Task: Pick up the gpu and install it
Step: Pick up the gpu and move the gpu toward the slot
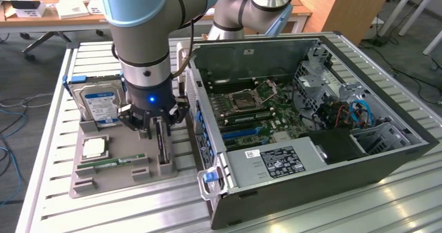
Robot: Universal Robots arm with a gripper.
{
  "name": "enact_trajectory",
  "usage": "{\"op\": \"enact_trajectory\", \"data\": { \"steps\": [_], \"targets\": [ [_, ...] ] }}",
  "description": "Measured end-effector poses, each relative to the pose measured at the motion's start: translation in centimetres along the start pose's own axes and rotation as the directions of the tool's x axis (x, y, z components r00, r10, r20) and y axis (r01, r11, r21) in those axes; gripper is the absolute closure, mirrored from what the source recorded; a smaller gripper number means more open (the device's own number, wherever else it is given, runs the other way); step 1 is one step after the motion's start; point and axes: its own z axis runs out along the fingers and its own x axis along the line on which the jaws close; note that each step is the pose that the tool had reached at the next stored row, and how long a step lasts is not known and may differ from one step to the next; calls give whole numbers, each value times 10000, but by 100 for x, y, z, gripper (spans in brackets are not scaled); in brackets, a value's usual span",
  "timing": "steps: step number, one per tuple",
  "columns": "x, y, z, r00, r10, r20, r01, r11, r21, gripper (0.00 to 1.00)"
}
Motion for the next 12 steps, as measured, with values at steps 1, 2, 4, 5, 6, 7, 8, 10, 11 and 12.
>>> {"op": "enact_trajectory", "data": {
  "steps": [1, 2, 4, 5, 6, 7, 8, 10, 11, 12],
  "targets": [
    [0, -1, 2, 10000, 1, 1, -1, 10000, 0, 54],
    [0, -1, 2, 10000, 1, 0, -1, 10000, 0, 54],
    [-1, -1, 5, 10000, 0, -1, 0, 10000, 1, 54],
    [-1, -1, 10, 10000, 0, 0, 0, 10000, 0, 54],
    [-1, -2, 9, 10000, 0, -1, 0, 10000, 1, 54],
    [-1, -2, 9, 10000, 0, -1, 0, 10000, 1, 54],
    [0, -2, 9, 10000, 0, -1, 0, 10000, 2, 54],
    [0, -2, 9, 10000, 0, -1, 0, 10000, 2, 54],
    [-1, -1, 9, 10000, 0, -1, 0, 10000, 0, 54],
    [-1, -2, 9, 10000, 0, 0, 0, 10000, 1, 54]
  ]
}}
